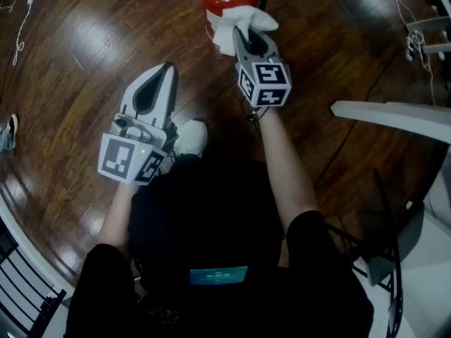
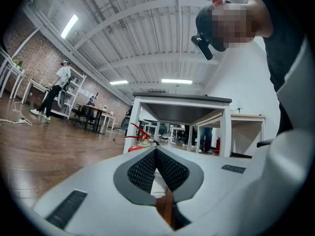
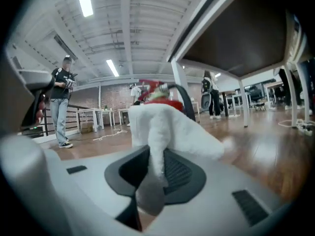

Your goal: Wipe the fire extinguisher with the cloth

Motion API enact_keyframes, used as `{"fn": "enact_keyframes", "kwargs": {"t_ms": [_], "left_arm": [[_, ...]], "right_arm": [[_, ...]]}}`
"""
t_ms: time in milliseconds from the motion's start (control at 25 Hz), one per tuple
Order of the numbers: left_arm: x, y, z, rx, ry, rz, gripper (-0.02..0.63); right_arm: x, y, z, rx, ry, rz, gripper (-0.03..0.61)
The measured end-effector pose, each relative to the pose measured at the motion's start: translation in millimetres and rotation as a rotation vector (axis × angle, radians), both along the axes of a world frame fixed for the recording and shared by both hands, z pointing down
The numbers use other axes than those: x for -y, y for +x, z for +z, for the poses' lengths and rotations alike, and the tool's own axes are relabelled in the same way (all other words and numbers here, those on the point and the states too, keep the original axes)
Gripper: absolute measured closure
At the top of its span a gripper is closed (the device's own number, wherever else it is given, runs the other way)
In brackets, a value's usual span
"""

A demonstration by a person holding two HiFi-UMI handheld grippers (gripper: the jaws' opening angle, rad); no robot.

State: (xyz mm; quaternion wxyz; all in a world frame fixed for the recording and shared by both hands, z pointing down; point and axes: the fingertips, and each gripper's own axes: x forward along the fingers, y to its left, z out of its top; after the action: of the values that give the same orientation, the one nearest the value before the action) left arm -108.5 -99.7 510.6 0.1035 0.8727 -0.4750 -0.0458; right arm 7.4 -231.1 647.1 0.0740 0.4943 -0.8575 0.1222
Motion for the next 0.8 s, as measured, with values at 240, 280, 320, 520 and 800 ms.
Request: {"fn": "enact_keyframes", "kwargs": {"t_ms": [240, 280, 320, 520, 800], "left_arm": [[-1.1, 1.1, 1.8, 0.001, -0.011, 0.01, 0.615], [-1.6, 0.6, 2.3, 0.003, -0.013, 0.011, 0.615], [-1.9, 0.0, 2.5, 0.005, -0.013, 0.01, 0.615], [8.1, -6.8, -0.4, 0.001, 0.008, -0.009, 0.615], [30.2, -12.2, -58.6, 0.067, -0.023, 0.002, 0.615]], "right_arm": [[-0.7, -3.3, 113.3, -0.184, -0.212, -0.055, 0.48], [-1.6, -4.1, 117.9, -0.211, -0.216, -0.069, 0.48], [-2.6, -4.0, 115.8, -0.219, -0.206, -0.076, 0.482], [-18.0, 0.2, 37.1, -0.065, -0.045, -0.072, 0.483], [-56.5, 6.7, -104.4, -0.018, 0.081, -0.154, 0.483]]}}
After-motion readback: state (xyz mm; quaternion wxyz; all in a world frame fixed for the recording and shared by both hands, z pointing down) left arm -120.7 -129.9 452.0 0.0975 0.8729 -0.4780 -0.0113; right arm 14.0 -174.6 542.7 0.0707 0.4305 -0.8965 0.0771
